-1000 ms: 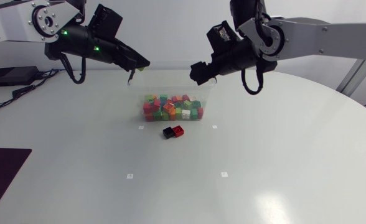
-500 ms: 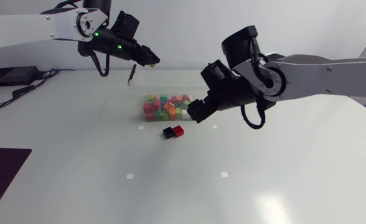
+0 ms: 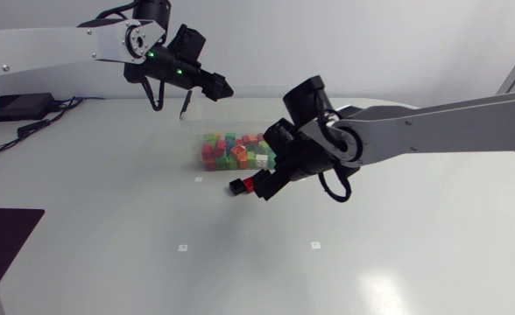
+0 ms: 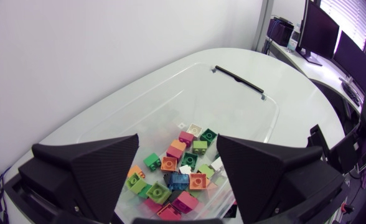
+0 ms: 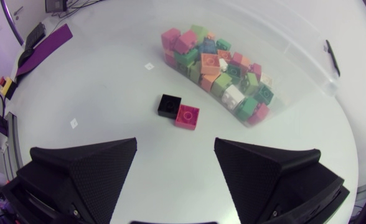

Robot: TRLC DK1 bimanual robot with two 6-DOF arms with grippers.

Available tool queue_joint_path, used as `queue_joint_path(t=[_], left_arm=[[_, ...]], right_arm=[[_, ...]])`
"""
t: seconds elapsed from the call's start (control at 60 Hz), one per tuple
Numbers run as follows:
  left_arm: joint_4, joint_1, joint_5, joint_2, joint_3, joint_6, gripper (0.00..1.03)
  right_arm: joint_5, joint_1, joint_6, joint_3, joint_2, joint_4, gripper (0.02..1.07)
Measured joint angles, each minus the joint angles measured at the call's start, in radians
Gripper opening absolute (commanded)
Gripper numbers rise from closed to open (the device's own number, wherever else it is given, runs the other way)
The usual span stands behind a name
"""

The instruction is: Place the duplo bricks in the container

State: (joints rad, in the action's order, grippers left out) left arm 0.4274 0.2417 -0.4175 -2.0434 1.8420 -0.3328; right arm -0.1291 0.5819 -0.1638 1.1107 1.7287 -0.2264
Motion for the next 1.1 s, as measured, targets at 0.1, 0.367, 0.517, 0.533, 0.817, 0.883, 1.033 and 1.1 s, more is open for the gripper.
queue_joint_path(t=[0.1, 0.367, 0.517, 0.533, 0.817, 0.883, 1.033, 1.1], left_arm=[[0.0, -0.005, 0.0, 0.041, -0.045, -0.005, 0.97], [-0.001, -0.006, 0.0, 0.337, -0.296, -0.08, 0.96], [-0.004, -0.006, -0.003, 0.47, -0.457, -0.152, 0.96], [-0.004, -0.006, -0.005, 0.478, -0.475, -0.16, 0.96], [-0.196, -0.006, -0.057, 0.524, -0.842, -0.219, 0.96], [-0.266, -0.006, -0.062, 0.514, -0.896, -0.218, 0.96], [-0.392, -0.006, -0.074, 0.423, -0.933, -0.217, 0.96], [-0.436, -0.003, -0.076, 0.373, -0.948, -0.217, 0.96]], right_arm=[[0.006, 0.006, 0.0, 0.0, 0.045, 0.016, 0.92], [0.03, 0.006, 0.0, 0.021, 0.156, 0.021, 0.92], [0.043, 0.006, 0.0, 0.064, 0.215, 0.021, 0.92], [0.046, 0.006, 0.0, 0.067, 0.219, 0.022, 0.92], [0.054, 0.008, 0.004, 0.107, 0.275, 0.037, 0.92], [0.056, 0.008, 0.006, 0.107, 0.277, 0.048, 0.92], [0.057, 0.008, 0.015, 0.11, 0.277, 0.063, 0.92], [0.067, 0.008, 0.021, 0.12, 0.28, 0.063, 0.92]])
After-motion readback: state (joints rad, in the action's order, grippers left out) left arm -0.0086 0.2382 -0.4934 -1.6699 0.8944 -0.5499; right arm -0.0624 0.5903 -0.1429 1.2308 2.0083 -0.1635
